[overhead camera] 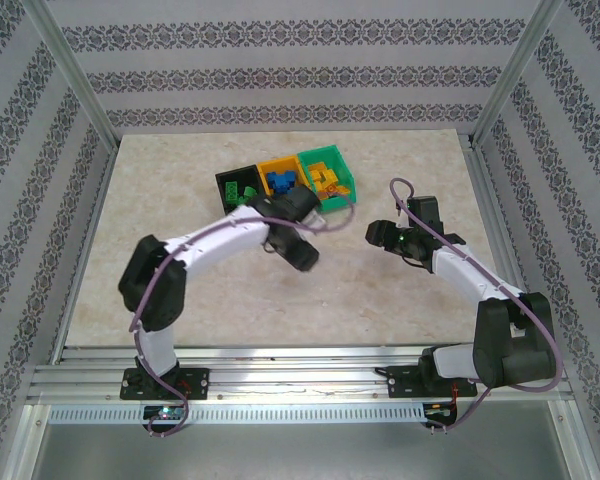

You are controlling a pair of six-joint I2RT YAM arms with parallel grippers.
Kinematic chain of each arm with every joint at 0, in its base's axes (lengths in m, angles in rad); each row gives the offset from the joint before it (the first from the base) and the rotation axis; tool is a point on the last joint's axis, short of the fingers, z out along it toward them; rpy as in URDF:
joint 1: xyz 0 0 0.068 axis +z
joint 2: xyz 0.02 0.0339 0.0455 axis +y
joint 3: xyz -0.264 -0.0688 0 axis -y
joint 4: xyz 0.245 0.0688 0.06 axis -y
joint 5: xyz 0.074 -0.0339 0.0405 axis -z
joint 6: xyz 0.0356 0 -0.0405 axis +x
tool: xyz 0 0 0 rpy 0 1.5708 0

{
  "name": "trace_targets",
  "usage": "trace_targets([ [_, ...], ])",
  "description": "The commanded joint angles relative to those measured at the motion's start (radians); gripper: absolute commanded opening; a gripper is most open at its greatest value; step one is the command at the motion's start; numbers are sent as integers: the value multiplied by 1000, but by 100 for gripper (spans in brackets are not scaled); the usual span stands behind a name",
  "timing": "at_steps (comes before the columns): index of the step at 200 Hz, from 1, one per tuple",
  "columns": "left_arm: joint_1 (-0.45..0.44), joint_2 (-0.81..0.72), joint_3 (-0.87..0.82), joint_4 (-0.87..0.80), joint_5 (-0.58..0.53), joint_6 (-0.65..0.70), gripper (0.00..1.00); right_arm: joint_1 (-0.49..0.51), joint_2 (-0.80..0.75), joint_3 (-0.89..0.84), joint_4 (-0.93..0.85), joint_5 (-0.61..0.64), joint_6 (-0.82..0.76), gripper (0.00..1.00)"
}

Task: Sort the legos into containers by color
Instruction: Place the lego in the container.

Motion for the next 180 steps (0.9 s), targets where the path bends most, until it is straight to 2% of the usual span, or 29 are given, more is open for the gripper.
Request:
trace_targets([
  [1, 114, -20, 31, -43, -36, 26, 65, -4, -10, -15, 28, -27, 15, 57],
  [34, 231, 21, 111, -35, -149, 51, 65, -2, -24, -14, 21, -35, 11, 57],
  [80, 351, 188, 311, -27, -133, 46, 66, -2, -67, -24, -5, -46, 9, 57],
  [123, 371, 301, 489, -84, -189, 53, 89, -3, -124, -21, -50, -22, -5, 58],
  [131, 371, 297, 491, -79, -181, 53, 94, -4, -127, -25, -54, -15, -8, 58],
  [153, 371, 246, 441, -37, -153, 36, 96, -5, -122, -24, -61, -6, -18, 58],
  [180, 374, 116, 258, 76, -106, 1, 95, -7, -102, -9, -69, -5, -35, 58],
])
